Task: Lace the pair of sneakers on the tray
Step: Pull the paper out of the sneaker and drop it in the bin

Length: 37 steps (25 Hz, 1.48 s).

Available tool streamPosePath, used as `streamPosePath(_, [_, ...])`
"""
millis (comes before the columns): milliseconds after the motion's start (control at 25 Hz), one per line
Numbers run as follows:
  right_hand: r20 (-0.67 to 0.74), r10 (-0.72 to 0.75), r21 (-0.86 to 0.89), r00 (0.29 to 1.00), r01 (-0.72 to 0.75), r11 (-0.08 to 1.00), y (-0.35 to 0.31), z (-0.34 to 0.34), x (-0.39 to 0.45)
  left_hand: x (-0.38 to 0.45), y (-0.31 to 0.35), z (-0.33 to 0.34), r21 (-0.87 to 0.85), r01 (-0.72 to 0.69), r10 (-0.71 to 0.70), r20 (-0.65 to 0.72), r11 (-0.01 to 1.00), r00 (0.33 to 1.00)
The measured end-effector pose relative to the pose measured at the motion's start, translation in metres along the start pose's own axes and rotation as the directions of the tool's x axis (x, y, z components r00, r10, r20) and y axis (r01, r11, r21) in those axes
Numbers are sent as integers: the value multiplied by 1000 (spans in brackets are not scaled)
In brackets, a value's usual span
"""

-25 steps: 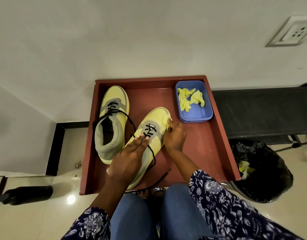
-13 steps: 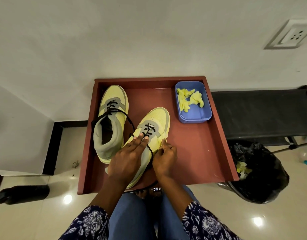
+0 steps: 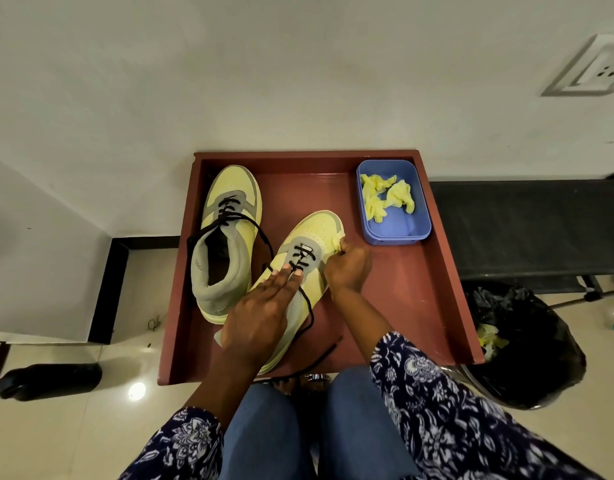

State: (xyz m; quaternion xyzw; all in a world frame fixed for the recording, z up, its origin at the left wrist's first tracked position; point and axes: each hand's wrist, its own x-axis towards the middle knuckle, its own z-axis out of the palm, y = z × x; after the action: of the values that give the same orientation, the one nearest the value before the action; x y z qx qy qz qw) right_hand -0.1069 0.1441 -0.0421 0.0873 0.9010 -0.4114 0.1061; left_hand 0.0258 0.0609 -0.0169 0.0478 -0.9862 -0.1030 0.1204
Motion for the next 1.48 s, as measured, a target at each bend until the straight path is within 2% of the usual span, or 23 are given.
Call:
streamPosePath(320, [16, -36, -60, 999, 37, 998, -20, -1, 31, 1, -1, 2, -21, -3, 3, -11, 1000, 1000])
streamPosePath(560, [132, -258, -238, 957, 283, 929, -27, 4, 45, 2, 0, 2, -14, 3, -4, -6, 1000, 1000])
streamPosePath(720, [305, -402, -339, 863, 493, 801, -32, 8, 55, 2, 0, 2, -1, 7, -7, -6, 1000, 1000])
streamPosePath(880, [511, -441, -387, 738, 656, 648, -41, 17, 63, 1, -1, 6, -7, 21, -21, -9, 1000, 1000])
streamPosePath(960, [592, -450, -374, 669, 722, 582, -43, 19, 62, 0, 0, 7, -13, 31, -31, -5, 999, 999])
streamPosePath(1080, [637, -504, -317, 584, 794, 519, -42, 15, 57, 0, 1, 9, -10, 41, -41, 2, 999, 999])
streamPosePath(1160, [667, -556, -268, 496, 856, 442, -37, 10, 52, 0, 1, 9, -11, 44, -44, 3, 999, 999])
streamPosePath(1240, [647, -632, -200, 426, 895, 399, -28, 5, 47, 0, 1, 10, -7, 50, -49, 9, 999, 999])
streamPosePath(1480, [389, -841, -169, 375, 927, 335, 13, -10, 45, 0, 1, 12, -9, 63, -63, 27, 998, 998])
